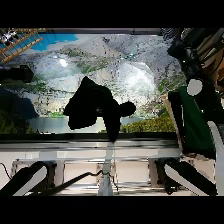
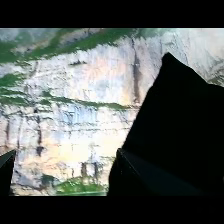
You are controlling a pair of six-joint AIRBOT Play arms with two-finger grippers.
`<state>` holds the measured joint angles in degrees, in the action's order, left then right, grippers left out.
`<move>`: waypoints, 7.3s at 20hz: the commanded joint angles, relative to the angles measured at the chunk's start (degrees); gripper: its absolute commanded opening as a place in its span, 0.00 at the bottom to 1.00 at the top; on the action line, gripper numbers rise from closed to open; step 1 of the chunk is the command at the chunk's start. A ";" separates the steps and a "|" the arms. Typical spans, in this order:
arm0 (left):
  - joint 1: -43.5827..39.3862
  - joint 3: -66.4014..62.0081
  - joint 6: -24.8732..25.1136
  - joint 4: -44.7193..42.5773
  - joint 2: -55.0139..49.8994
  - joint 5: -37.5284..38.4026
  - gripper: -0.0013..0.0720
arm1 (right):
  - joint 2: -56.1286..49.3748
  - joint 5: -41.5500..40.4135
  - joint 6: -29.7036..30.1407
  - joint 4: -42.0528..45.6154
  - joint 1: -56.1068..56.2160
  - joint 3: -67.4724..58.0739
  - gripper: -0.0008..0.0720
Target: Fold the clothes and pants, and hang the long-sleeved shirts on hangers.
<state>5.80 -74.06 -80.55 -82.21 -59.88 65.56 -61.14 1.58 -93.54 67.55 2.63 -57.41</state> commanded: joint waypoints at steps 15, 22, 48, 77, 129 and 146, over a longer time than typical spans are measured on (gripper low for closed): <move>0.79 22.36 16.57 26.77 -17.92 -5.60 0.96 | 1.05 68.00 17.99 -22.67 12.59 21.03 0.62; 0.00 3.93 18.45 33.22 -34.99 -5.09 0.96 | -8.81 52.00 17.79 -26.16 21.11 23.32 0.65; 25.73 -1.27 29.66 115.95 0.04 19.69 0.02 | 17.14 71.12 8.87 12.11 12.83 -32.30 0.05; 17.18 -40.79 39.89 72.98 -52.72 -22.86 0.36 | -45.66 29.53 7.10 13.20 5.62 -51.34 0.71; 61.53 -24.00 24.02 140.96 12.41 2.36 0.02 | 20.15 65.85 27.39 -23.69 -6.51 -59.47 0.05; 14.43 -13.05 30.58 63.47 -25.40 -5.95 0.02 | -28.00 56.06 23.89 -16.79 -4.94 -40.68 0.05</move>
<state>27.64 -89.45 -53.74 -10.87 -74.32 66.65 -77.93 64.42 -69.63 49.89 -3.27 -100.62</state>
